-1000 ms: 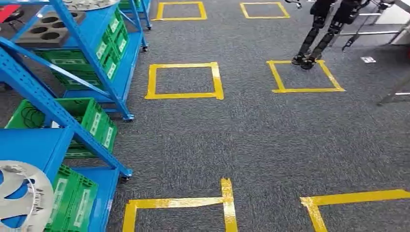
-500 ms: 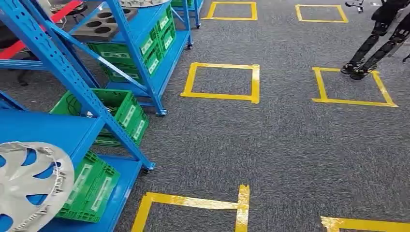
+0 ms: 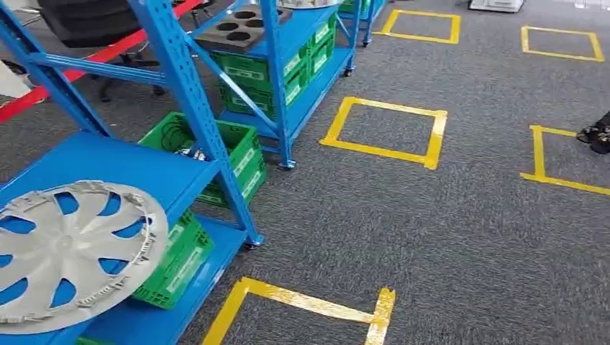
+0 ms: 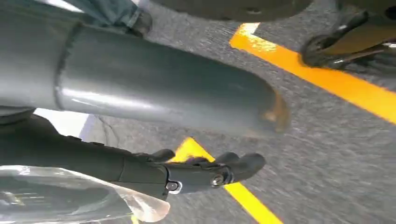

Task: Take the parts from the cabinet and place them on the table.

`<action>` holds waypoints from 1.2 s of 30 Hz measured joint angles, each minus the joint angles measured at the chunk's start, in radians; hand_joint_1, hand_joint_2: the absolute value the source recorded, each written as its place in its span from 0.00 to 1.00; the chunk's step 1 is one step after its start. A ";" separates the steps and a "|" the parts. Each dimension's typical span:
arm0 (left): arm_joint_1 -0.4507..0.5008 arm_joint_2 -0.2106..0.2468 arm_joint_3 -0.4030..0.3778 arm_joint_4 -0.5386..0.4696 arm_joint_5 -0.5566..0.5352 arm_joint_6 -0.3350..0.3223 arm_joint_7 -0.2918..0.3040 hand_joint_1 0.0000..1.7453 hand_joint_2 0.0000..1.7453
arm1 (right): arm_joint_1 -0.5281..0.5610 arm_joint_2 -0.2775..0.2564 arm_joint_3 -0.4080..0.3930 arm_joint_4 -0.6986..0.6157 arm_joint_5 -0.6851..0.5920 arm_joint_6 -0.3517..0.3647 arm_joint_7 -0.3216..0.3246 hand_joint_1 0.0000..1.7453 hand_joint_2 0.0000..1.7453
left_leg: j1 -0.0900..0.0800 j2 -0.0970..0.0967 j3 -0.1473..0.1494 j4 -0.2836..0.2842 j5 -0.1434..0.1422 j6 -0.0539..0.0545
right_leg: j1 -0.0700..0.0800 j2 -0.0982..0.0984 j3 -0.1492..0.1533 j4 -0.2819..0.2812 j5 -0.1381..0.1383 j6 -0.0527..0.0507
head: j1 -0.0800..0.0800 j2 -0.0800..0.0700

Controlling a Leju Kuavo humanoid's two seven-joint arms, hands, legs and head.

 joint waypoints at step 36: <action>-0.006 -0.002 0.001 0.000 -0.008 -0.014 0.001 0.00 0.00 | 0.009 0.002 0.000 0.000 0.004 0.004 -0.001 0.00 0.00 | 0.008 -0.081 0.000 0.001 0.001 0.002 | -0.010 0.049 -0.135 0.220 -0.045 0.012 | 0.006 0.000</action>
